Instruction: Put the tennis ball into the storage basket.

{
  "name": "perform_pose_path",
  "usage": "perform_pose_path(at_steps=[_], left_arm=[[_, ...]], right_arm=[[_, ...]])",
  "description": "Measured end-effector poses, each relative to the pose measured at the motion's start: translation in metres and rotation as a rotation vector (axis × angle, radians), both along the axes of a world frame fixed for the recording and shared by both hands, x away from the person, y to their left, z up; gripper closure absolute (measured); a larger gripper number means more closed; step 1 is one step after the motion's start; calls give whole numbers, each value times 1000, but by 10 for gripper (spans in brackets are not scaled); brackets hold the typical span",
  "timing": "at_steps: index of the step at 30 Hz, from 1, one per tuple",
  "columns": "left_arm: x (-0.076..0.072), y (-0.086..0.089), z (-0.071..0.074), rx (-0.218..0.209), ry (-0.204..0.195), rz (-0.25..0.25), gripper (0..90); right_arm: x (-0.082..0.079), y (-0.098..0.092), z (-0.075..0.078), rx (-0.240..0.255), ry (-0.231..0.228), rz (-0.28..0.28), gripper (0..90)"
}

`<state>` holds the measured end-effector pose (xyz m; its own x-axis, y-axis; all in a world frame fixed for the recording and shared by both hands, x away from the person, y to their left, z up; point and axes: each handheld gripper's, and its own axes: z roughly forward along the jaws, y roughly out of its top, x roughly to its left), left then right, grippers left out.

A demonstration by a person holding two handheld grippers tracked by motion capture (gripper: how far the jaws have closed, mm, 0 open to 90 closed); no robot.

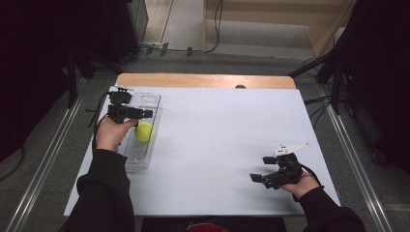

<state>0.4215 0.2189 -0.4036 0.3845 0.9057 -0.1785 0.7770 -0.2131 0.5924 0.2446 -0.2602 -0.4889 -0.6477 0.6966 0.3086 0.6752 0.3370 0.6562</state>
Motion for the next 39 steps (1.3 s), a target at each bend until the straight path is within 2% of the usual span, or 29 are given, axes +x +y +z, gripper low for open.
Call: perform_pose_path(at_steps=[2,12,18,23,39], left_arm=[[-1,-1,3,-21,-1,-11,210],[-5,-13,14,-66,4,-74,210],[-7,-21,16,-93,15,-115,210],[-9,-30,18,-148,34,-174,211],[-14,-55,14,-133,44,-240,211]], right_arm=[[0,0,0,0,0,-1,58],[0,0,0,-1,-2,2,58],[-1,0,1,-2,-3,1,58],[-1,0,1,-3,-2,1,58],[-1,-1,1,-2,-2,-3,58]])
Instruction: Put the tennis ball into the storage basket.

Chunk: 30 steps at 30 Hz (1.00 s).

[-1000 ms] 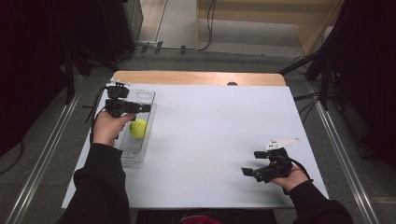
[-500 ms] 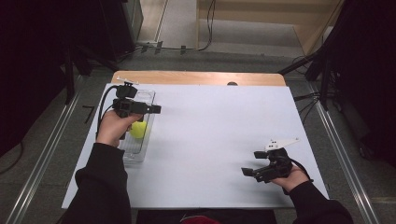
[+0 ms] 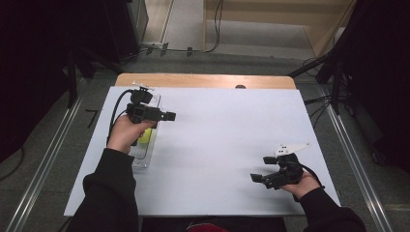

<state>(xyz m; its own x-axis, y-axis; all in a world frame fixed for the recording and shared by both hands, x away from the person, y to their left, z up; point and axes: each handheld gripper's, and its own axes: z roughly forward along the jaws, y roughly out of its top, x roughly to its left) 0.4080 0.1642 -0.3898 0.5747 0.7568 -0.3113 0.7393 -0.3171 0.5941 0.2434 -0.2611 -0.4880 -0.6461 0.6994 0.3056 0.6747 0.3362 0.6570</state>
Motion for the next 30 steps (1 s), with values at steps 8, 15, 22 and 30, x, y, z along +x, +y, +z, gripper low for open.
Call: perform_pose_path(at_steps=[8,15,22,30], left_arm=[[-5,-12,-2,-5,11,-37,212],[-12,-20,-3,-16,5,-71,212],[-19,-24,-8,9,17,-92,212],[-28,-25,-13,-14,6,-106,212]], right_arm=[[0,-1,0,-1,0,1,58],[0,-1,0,1,-1,-1,58],[0,-1,0,2,0,-2,58],[0,-1,0,5,0,-3,58]])
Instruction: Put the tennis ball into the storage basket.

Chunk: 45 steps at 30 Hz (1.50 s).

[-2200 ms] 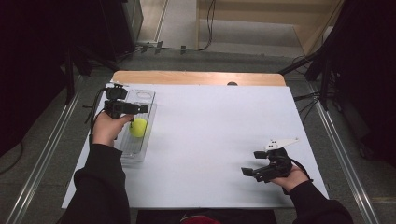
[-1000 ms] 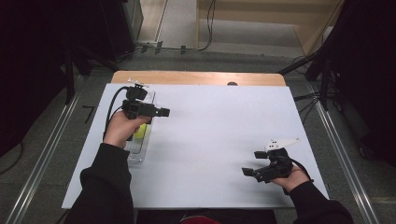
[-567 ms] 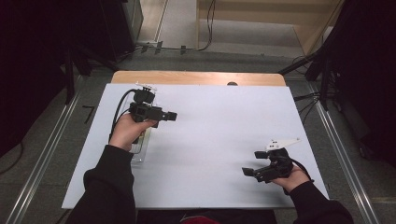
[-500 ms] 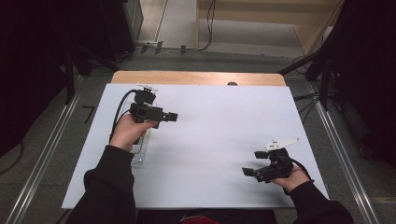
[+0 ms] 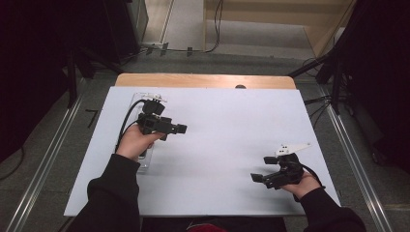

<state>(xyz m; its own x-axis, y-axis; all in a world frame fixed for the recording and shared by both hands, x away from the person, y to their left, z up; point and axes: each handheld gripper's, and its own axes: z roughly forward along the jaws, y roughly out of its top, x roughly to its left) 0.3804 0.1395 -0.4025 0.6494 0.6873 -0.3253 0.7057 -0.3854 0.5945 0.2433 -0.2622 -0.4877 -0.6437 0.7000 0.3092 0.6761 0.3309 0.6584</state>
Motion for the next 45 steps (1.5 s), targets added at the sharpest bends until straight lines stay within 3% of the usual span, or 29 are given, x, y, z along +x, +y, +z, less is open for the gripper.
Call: perform_pose_path(at_steps=[9,14,19,28,45], left_arm=[[-7,1,-3,-31,-6,-6,213],[-13,0,-6,-20,-17,-15,212],[-18,-3,-8,-37,-15,-26,213],[-26,-8,-16,-5,-12,-46,211],[-41,-6,-27,-14,-37,-100,211]], right_arm=[[0,0,0,-1,0,0,58],[0,0,0,-1,0,0,58],[0,0,0,2,2,0,58],[0,-1,0,2,0,0,58],[0,-1,0,0,2,-3,58]])
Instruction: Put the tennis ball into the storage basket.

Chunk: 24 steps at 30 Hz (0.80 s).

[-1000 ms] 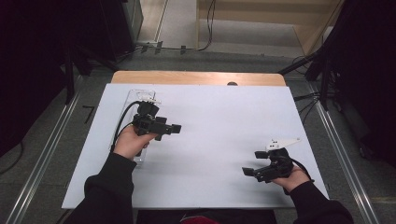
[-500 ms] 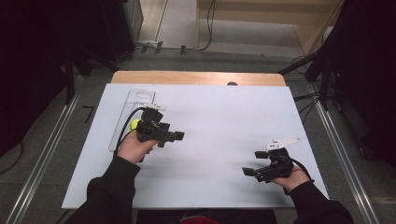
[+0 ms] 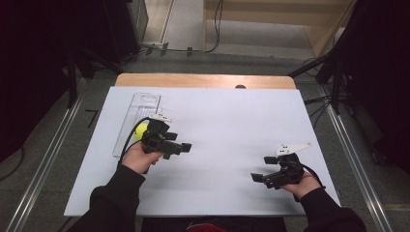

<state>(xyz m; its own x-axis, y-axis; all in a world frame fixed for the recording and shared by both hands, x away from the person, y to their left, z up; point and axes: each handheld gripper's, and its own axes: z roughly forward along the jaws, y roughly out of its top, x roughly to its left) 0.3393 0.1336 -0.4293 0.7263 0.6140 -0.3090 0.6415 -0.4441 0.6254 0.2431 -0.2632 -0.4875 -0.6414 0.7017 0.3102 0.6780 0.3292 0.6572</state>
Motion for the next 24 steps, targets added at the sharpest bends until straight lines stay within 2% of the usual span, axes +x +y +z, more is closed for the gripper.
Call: perform_pose_path(at_steps=[6,15,20,24], left_arm=[[-7,5,-5,-4,-2,-9,211],[-19,11,-11,21,-24,-47,211],[-26,14,-13,13,-46,-77,211],[-30,17,-15,-5,-46,-83,211]], right_arm=[[0,0,0,-1,-2,0,58],[0,0,0,3,-4,-5,58],[1,-1,0,4,-3,-5,58],[1,-1,0,7,-1,-6,58]])
